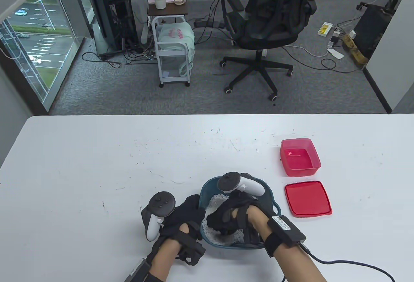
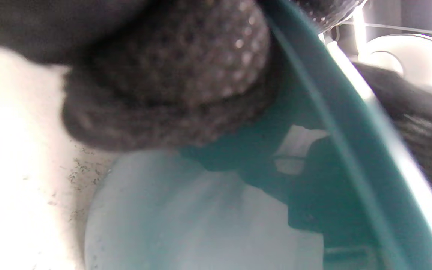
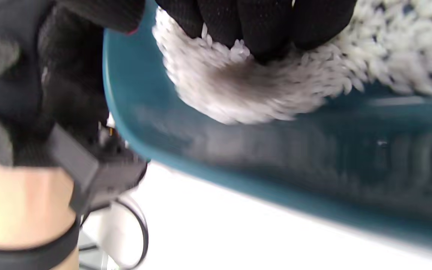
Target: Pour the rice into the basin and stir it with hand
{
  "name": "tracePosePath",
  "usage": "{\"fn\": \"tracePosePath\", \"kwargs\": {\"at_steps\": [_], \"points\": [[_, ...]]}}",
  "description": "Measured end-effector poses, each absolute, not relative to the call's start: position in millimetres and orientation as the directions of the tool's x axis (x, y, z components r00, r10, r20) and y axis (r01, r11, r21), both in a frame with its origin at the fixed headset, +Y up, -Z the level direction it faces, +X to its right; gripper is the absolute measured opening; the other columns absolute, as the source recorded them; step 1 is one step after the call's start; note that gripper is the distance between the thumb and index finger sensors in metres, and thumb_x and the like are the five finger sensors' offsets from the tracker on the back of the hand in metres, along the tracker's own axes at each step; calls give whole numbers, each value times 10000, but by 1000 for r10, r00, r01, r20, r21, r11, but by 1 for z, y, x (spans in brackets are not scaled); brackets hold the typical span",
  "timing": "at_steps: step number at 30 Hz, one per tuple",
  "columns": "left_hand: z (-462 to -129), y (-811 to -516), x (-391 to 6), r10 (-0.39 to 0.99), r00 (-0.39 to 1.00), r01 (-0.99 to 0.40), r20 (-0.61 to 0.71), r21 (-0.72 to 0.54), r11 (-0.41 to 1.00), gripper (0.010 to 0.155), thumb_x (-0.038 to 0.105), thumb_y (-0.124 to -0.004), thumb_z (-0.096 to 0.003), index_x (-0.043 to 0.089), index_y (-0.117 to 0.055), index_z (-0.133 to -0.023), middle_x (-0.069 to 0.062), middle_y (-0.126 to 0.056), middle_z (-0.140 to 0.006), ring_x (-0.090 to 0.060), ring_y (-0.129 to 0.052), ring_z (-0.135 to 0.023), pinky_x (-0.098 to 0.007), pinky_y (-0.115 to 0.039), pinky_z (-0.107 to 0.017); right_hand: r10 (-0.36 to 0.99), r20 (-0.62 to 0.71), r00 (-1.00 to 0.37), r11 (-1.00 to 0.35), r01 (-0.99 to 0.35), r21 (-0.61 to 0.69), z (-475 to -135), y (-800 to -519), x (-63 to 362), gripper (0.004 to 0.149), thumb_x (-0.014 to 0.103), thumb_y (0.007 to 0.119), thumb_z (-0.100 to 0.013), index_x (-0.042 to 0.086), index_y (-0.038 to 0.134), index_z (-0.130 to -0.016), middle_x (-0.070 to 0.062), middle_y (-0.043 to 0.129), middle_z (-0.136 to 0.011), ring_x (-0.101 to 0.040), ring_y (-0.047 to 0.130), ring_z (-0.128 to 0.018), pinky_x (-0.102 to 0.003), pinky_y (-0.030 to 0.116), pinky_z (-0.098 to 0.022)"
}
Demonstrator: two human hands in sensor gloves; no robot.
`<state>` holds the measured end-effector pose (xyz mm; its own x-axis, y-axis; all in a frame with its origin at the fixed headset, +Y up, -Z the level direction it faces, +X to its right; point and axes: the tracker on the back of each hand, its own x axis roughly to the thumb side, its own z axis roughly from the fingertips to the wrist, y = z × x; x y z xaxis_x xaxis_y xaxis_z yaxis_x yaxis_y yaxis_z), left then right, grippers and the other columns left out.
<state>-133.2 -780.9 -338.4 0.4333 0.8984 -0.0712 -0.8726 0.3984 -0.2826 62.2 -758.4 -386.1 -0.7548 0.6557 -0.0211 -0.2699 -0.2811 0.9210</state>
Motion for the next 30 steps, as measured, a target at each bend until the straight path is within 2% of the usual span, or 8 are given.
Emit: {"fn": "tracePosePath", "kwargs": {"at_steps": [4, 7, 13, 20, 22, 24, 27, 30], "points": [[-339, -780, -133, 898, 436, -868, -60, -292, 402, 641, 290, -812, -490, 13, -607, -1030, -310, -773, -933, -171, -1092, -54, -263, -968, 18, 626, -69, -777, -383, -383, 841, -404, -755, 70, 666, 418, 707, -397, 124, 548, -974, -161, 582, -1008, -414, 605, -897, -617, 581, -592], [-339, -781, -133, 896, 439, -868, -63, -289, 404, 639, 293, -811, -489, 12, -613, -1028, -307, -781, -929, -165, -1092, -53, -258, -969, 20, 523, -59, -850, -535, -382, 753, -411, -749, 76, 648, 413, 707, -403, 105, 596, -963, -180, 643, -979, -433, 669, -863, -624, 608, -567], [-339, -781, -134, 898, 434, -875, -77, -275, 399, 635, 297, -809, -489, 12, -617, -1023, -302, -787, -925, -159, -1090, -47, -251, -968, 25, 55, -3, -998, -740, -43, 671, -409, -741, 88, 631, 425, 726, -392, 50, 767, -899, -230, 869, -855, -467, 902, -697, -589, 769, -456], [-338, -781, -134, 899, 427, -882, -93, -262, 392, 629, 292, -807, -489, 10, -621, -1020, -303, -790, -921, -162, -1090, -42, -252, -968, 28, -130, 126, -983, -630, 180, 756, -386, -752, 80, 642, 421, 748, -368, -98, 891, -718, -309, 1039, -566, -450, 1075, -339, -529, 876, -213], [-338, -781, -134, 899, 427, -882, -94, -261, 392, 627, 291, -806, -490, 10, -623, -1019, -304, -791, -920, -162, -1089, -42, -252, -967, 28, -100, 158, -982, -566, 186, 803, -381, -757, 79, 642, 428, 763, -349, -119, 939, -636, -302, 1090, -465, -436, 1103, -238, -519, 891, -147], [-338, -781, -134, 900, 426, -883, -96, -259, 390, 627, 292, -806, -489, 11, -622, -1019, -304, -791, -920, -163, -1089, -41, -251, -967, 29, 37, 164, -986, -508, 123, 852, -377, -761, 77, 642, 431, 774, -338, -122, 972, -598, -303, 1110, -416, -437, 1107, -192, -518, 892, -119], [-337, -781, -133, 898, 428, -882, -96, -258, 393, 628, 293, -805, -490, 10, -622, -1019, -302, -791, -920, -162, -1088, -42, -252, -967, 29, 311, 172, -935, -458, 11, 889, -375, -764, 73, 643, 434, 769, -342, -98, 958, -649, -308, 1093, -446, -456, 1081, -211, -526, 874, -143], [-338, -781, -134, 899, 428, -882, -95, -261, 392, 630, 294, -805, -490, 11, -619, -1021, -303, -789, -922, -163, -1088, -44, -253, -966, 27, 467, 110, -878, -382, -88, 920, -378, -767, 72, 644, 433, 764, -347, -71, 928, -713, -307, 1066, -524, -476, 1063, -304, -545, 863, -209]]}}
